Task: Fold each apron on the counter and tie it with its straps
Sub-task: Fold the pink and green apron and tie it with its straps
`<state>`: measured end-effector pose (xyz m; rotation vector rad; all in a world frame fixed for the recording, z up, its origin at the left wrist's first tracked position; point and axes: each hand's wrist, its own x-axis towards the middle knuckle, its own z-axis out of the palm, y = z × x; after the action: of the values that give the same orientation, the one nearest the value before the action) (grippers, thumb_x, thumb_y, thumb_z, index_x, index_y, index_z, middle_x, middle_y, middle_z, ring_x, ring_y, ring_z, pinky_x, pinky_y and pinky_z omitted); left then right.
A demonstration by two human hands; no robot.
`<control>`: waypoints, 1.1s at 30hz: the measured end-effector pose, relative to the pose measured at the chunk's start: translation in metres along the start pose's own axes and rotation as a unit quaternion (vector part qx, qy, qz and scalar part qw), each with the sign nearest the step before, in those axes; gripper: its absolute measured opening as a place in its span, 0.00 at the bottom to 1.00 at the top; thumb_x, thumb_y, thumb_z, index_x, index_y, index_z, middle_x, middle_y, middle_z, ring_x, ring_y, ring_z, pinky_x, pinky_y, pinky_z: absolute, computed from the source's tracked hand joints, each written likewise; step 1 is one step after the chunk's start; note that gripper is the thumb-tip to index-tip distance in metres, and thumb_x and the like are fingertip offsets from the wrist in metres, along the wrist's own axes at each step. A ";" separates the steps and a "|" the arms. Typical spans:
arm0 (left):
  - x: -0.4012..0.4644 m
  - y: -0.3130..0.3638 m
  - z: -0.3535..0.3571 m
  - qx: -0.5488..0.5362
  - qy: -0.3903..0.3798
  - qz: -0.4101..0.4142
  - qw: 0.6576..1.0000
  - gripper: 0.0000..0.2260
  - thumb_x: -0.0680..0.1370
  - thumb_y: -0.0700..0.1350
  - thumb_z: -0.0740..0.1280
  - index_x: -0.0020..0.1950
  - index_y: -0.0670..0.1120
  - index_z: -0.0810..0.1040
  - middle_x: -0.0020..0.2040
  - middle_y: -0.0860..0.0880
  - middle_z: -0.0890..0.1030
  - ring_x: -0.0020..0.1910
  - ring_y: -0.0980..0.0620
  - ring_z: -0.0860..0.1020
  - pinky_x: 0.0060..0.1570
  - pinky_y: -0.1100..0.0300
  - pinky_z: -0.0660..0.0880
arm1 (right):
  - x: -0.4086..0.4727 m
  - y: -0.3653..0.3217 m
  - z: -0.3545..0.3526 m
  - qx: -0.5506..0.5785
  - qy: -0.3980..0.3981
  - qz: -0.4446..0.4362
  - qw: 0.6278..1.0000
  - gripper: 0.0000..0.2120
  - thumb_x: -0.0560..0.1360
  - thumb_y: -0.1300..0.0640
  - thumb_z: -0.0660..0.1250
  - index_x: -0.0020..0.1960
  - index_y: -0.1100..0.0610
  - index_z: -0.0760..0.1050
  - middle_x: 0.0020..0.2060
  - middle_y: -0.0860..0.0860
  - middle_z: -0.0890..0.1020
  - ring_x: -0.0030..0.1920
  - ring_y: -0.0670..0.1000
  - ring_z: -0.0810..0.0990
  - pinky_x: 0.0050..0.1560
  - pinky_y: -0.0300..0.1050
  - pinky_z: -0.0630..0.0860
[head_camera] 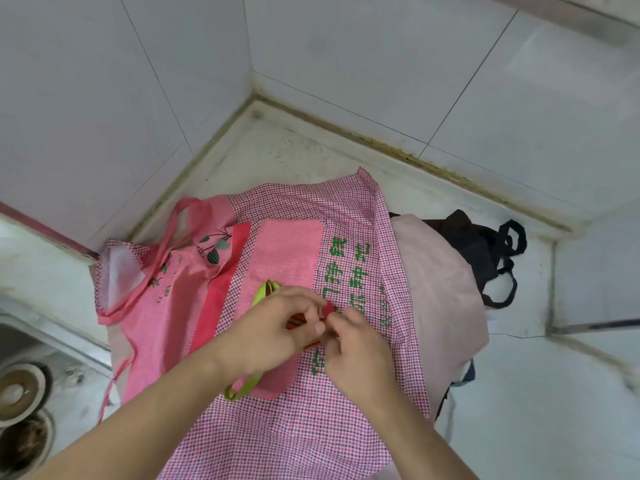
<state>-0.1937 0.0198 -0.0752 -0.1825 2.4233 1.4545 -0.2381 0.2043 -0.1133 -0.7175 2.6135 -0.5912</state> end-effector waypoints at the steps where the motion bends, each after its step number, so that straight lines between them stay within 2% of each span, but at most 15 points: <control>1: 0.005 0.000 0.003 -0.004 0.011 -0.009 1.000 0.08 0.82 0.48 0.70 0.43 0.51 0.81 0.58 0.60 0.82 0.60 0.65 0.76 0.62 0.68 0.70 | -0.001 0.001 0.000 -0.008 -0.010 -0.008 1.000 0.03 0.80 0.52 0.63 0.52 0.47 0.76 0.48 0.40 0.68 0.40 0.46 0.77 0.39 0.47 0.78; 4: 0.019 -0.008 0.014 0.023 0.052 -0.038 0.998 0.08 0.84 0.49 0.68 0.45 0.51 0.80 0.42 0.55 0.83 0.42 0.59 0.80 0.44 0.62 0.76 | -0.004 0.002 0.000 -0.037 -0.043 -0.032 0.998 0.05 0.81 0.50 0.64 0.47 0.47 0.72 0.51 0.41 0.64 0.37 0.46 0.75 0.38 0.46 0.78; 7: 0.028 -0.024 0.023 -0.033 0.109 -0.094 0.989 0.10 0.84 0.49 0.68 0.43 0.50 0.80 0.36 0.52 0.82 0.35 0.56 0.78 0.38 0.58 0.76 | -0.005 0.003 0.001 -0.040 -0.048 -0.064 0.996 0.11 0.81 0.50 0.67 0.43 0.47 0.67 0.54 0.40 0.65 0.40 0.43 0.73 0.37 0.44 0.74; 10: 0.034 -0.032 0.029 -0.046 0.143 -0.136 0.979 0.13 0.83 0.51 0.69 0.41 0.47 0.80 0.36 0.48 0.83 0.34 0.55 0.78 0.34 0.64 0.73 | -0.004 0.003 0.001 -0.019 -0.058 -0.112 0.992 0.11 0.80 0.52 0.68 0.41 0.48 0.69 0.58 0.38 0.68 0.57 0.44 0.71 0.54 0.43 0.76; 11: 0.036 -0.032 0.031 -0.054 0.142 -0.144 0.978 0.13 0.83 0.50 0.70 0.41 0.46 0.81 0.36 0.47 0.83 0.33 0.57 0.78 0.34 0.65 0.73 | -0.002 0.004 0.001 -0.007 -0.071 -0.120 0.990 0.10 0.80 0.52 0.68 0.41 0.49 0.71 0.58 0.38 0.68 0.60 0.44 0.69 0.60 0.41 0.74; 13: 0.038 -0.033 0.035 -0.090 0.144 -0.158 0.973 0.13 0.82 0.49 0.71 0.40 0.45 0.83 0.35 0.47 0.84 0.31 0.60 0.78 0.33 0.67 0.73 | 0.001 0.003 0.004 0.017 -0.099 -0.116 0.988 0.07 0.80 0.51 0.69 0.43 0.50 0.74 0.55 0.37 0.70 0.60 0.43 0.67 0.64 0.39 0.69; 15: 0.038 -0.033 0.037 -0.121 0.141 -0.169 0.968 0.12 0.81 0.49 0.73 0.40 0.45 0.84 0.35 0.49 0.85 0.32 0.61 0.79 0.34 0.66 0.73 | 0.006 0.000 0.004 0.071 -0.114 -0.071 0.988 0.05 0.80 0.51 0.69 0.45 0.49 0.77 0.50 0.37 0.72 0.56 0.40 0.69 0.60 0.36 0.69; 18: 0.033 -0.036 0.037 -0.125 0.114 -0.160 0.973 0.11 0.82 0.46 0.72 0.41 0.45 0.85 0.37 0.48 0.86 0.35 0.56 0.83 0.39 0.57 0.79 | 0.013 -0.003 0.001 0.237 -0.118 0.054 0.963 0.06 0.80 0.55 0.70 0.45 0.49 0.80 0.38 0.40 0.80 0.40 0.40 0.78 0.44 0.38 0.74; 20: 0.028 -0.036 0.033 -0.157 0.079 -0.148 0.973 0.09 0.83 0.41 0.69 0.45 0.44 0.86 0.41 0.45 0.87 0.41 0.51 0.85 0.45 0.53 0.82 | 0.018 -0.002 -0.001 0.334 -0.105 0.115 0.930 0.06 0.80 0.57 0.70 0.45 0.51 0.82 0.38 0.45 0.85 0.40 0.45 0.83 0.43 0.44 0.81; 22: 0.022 -0.036 0.026 -0.215 0.030 -0.144 0.965 0.11 0.83 0.35 0.66 0.50 0.45 0.87 0.45 0.45 0.88 0.46 0.48 0.87 0.47 0.56 0.82 | 0.020 0.001 -0.003 0.395 -0.084 0.154 0.902 0.07 0.81 0.58 0.70 0.45 0.52 0.84 0.41 0.52 0.87 0.43 0.52 0.86 0.45 0.48 0.82; 24: 0.016 -0.035 0.022 -0.240 -0.010 -0.134 0.961 0.14 0.81 0.30 0.65 0.54 0.44 0.87 0.48 0.44 0.88 0.49 0.49 0.87 0.50 0.59 0.82 | 0.021 0.002 -0.004 0.430 -0.063 0.172 0.884 0.08 0.81 0.58 0.70 0.44 0.51 0.85 0.41 0.55 0.86 0.42 0.53 0.85 0.43 0.48 0.81; 26: 0.015 -0.038 0.024 -0.201 -0.014 -0.112 0.973 0.10 0.81 0.33 0.68 0.55 0.44 0.87 0.49 0.44 0.88 0.50 0.48 0.86 0.53 0.55 0.83 | 0.022 0.001 -0.003 0.448 -0.074 0.177 0.873 0.12 0.82 0.58 0.69 0.42 0.50 0.86 0.35 0.54 0.84 0.37 0.49 0.81 0.40 0.47 0.78; 28: 0.015 -0.044 0.031 -0.170 0.010 -0.105 0.980 0.07 0.81 0.37 0.71 0.52 0.46 0.87 0.47 0.46 0.88 0.49 0.47 0.86 0.55 0.49 0.83 | 0.024 0.003 -0.002 0.488 -0.093 0.188 0.847 0.15 0.82 0.59 0.67 0.40 0.50 0.86 0.28 0.51 0.77 0.32 0.49 0.75 0.37 0.47 0.73; 30: 0.017 -0.045 0.036 -0.182 0.045 -0.120 0.975 0.08 0.82 0.37 0.69 0.51 0.47 0.88 0.47 0.48 0.89 0.48 0.49 0.87 0.56 0.47 0.83 | 0.027 0.006 -0.002 0.515 -0.098 0.198 0.828 0.15 0.81 0.64 0.65 0.45 0.53 0.87 0.30 0.53 0.76 0.32 0.52 0.73 0.35 0.46 0.72; 33: 0.018 -0.043 0.038 -0.200 0.074 -0.131 0.968 0.10 0.83 0.37 0.69 0.53 0.48 0.88 0.47 0.49 0.89 0.48 0.49 0.87 0.55 0.48 0.83 | 0.030 0.008 -0.005 0.464 -0.088 0.189 0.861 0.19 0.79 0.72 0.61 0.54 0.52 0.84 0.44 0.53 0.82 0.34 0.52 0.79 0.35 0.47 0.80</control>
<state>-0.1918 0.0337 -0.1342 -0.6963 2.0785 1.8361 -0.2676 0.1961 -0.1200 0.0575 1.8560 -1.4005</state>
